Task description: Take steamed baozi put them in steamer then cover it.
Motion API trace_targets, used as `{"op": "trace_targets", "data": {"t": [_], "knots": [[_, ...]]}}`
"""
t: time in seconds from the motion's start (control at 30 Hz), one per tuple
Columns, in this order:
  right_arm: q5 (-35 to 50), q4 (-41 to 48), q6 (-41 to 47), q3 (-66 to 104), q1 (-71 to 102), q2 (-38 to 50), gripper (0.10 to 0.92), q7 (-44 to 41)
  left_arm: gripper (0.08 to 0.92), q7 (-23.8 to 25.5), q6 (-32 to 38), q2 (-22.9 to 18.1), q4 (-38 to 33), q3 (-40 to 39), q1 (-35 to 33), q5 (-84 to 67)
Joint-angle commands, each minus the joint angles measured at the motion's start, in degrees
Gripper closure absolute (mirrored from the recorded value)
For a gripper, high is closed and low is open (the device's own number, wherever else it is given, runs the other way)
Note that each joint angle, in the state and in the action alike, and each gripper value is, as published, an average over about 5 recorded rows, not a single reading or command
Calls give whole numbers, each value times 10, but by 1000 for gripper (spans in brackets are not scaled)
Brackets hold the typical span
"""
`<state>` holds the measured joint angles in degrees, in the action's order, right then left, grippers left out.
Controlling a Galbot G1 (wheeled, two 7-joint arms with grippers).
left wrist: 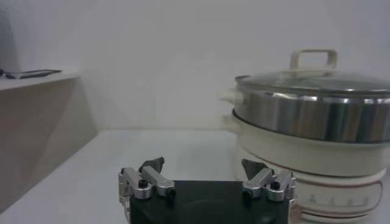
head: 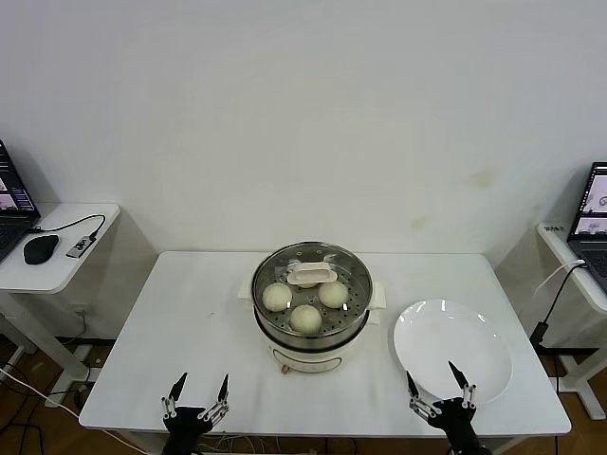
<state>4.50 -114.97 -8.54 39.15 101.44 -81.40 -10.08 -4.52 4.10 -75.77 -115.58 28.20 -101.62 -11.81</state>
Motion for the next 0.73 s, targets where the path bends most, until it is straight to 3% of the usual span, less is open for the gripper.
{"op": "trace_targets", "data": {"t": [0.03,0.73], "knots": [[10,-14,25,-8,11,6,203,-3,177,7,-6,-4,6,11,-14,-11],[12,-22,30,-10,26,5,203,-4,177,20,-6,4,9,16,-28,-17]]}}
